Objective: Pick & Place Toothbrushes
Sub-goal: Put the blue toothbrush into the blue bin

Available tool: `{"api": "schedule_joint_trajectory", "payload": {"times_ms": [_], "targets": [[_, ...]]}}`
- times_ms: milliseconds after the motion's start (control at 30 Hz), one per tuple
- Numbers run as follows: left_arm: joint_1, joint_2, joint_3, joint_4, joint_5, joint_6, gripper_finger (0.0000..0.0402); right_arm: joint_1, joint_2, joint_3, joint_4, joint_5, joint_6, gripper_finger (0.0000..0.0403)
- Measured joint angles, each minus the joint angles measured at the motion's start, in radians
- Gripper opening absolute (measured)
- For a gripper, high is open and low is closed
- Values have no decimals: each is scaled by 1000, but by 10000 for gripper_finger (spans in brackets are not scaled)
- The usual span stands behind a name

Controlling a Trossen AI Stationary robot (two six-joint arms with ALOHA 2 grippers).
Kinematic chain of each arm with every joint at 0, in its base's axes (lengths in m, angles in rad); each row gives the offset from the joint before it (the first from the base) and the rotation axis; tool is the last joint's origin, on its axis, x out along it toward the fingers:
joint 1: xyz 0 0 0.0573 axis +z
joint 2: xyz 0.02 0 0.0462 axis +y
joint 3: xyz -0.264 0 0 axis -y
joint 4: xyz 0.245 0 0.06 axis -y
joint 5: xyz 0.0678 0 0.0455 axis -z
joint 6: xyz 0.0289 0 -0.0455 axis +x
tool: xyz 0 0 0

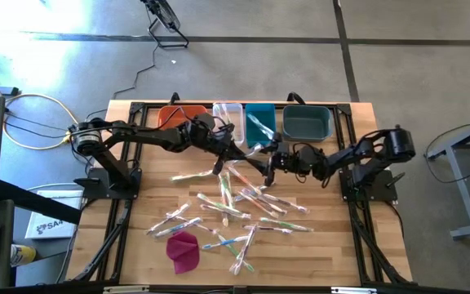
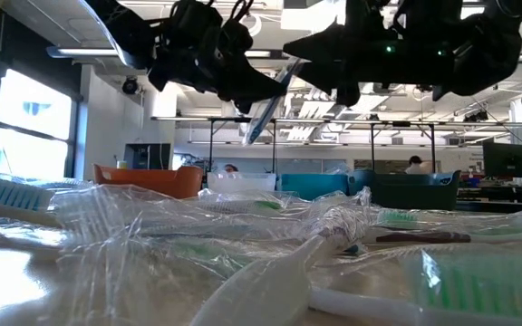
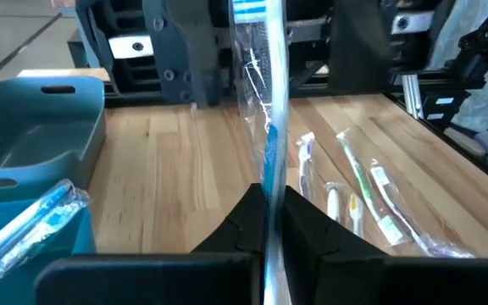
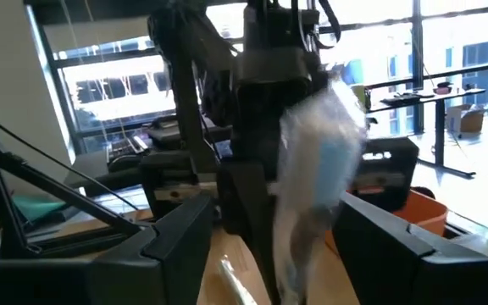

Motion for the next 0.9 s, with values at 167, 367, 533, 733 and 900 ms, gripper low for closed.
{"api": "schedule_joint_trajectory", "payload": {"times_ms": [167,367,533,733,900], "targets": [[0,0,0,-8,0,0,10,-1,0,9,-36,8,-6,181],[0,0,0,-8,0,1,10,-1,0,9,-37,13,-6,106],[0,0,0,-12,1,1,10,-1,0,9,-38,14,-10,50],[0,0,0,-27,-6,2,10,-1,0,9,-43,13,-11,13],[0,0,0,-28,-9,2,10,-1,0,9,-44,13,-10,10]]}}
